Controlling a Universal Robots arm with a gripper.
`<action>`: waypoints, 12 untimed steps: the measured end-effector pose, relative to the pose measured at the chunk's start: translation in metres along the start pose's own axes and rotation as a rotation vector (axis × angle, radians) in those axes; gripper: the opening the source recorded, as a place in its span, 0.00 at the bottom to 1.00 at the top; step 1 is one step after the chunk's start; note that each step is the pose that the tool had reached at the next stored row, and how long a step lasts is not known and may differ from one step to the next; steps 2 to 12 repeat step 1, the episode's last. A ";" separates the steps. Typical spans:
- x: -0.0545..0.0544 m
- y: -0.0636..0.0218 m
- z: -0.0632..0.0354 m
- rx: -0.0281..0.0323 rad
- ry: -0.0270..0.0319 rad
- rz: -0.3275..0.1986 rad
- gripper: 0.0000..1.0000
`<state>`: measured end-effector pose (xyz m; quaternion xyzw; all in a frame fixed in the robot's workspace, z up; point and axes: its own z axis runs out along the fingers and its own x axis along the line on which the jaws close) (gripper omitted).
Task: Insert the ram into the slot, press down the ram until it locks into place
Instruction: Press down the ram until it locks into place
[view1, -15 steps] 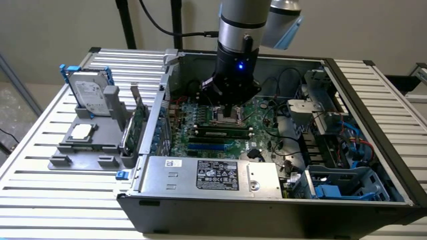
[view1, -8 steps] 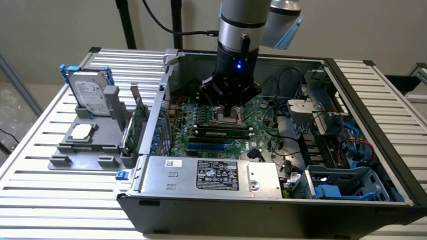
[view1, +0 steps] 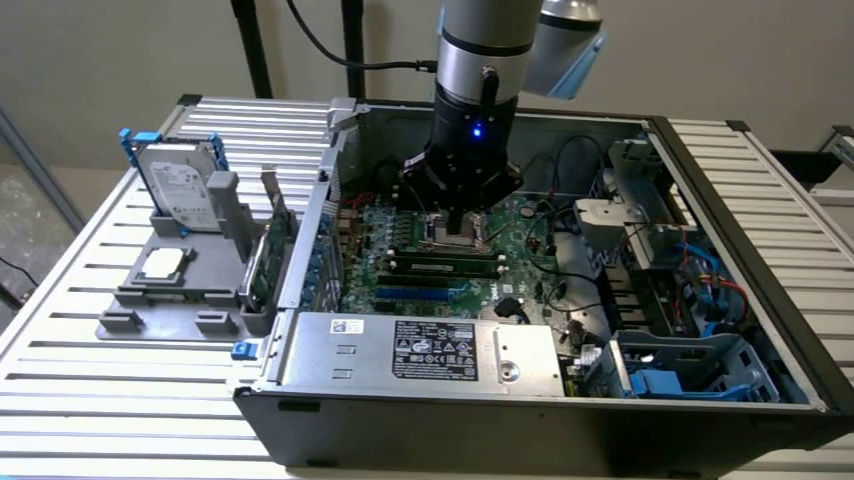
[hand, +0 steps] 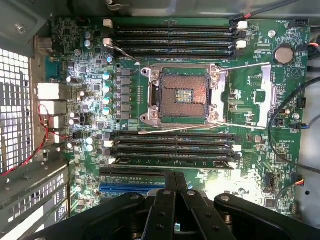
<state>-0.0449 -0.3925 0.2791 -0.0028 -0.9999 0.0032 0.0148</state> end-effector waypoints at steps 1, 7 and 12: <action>0.000 0.0000 0.0000 0.0000 0.0000 0.000 0.11; 0.000 0.0000 0.0000 0.0000 0.0000 0.000 0.11; 0.000 0.0000 0.0000 0.0000 0.0000 0.000 0.11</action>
